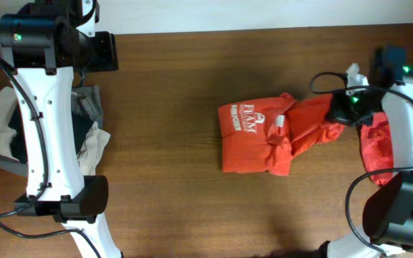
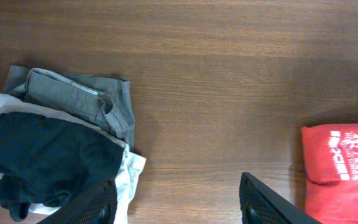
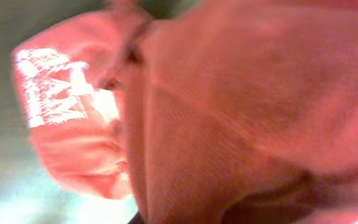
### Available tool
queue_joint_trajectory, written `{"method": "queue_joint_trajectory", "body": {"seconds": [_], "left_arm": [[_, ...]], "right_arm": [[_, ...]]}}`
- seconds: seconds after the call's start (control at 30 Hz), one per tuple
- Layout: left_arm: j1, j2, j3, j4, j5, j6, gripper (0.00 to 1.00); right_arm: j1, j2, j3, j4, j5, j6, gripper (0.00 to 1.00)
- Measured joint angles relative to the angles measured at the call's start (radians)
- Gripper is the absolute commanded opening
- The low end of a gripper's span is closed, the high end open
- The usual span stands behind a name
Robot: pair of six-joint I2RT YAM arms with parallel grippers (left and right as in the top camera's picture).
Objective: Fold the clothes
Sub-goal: 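Press the folded orange bundle down with the right gripper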
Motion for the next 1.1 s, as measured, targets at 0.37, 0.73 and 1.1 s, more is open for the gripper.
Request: {"method": "queue_joint_trajectory", "body": {"seconds": [0.37,0.73,1.1], "left_arm": [[0.000,-0.008,0.000,-0.001,0.000,0.000,0.63],[0.000,-0.079,0.000,-0.001,0.022,0.000,0.64],[0.000,-0.080,0.000,-0.001,0.046,0.000,0.64]], "right_arm": [[0.457,0.011,0.048,0.064,0.089,0.140,0.19],[0.731,0.171,0.046,0.149,0.158,0.288,0.54],[0.608,0.127,0.046,0.071,0.187,0.315,0.34]]}}
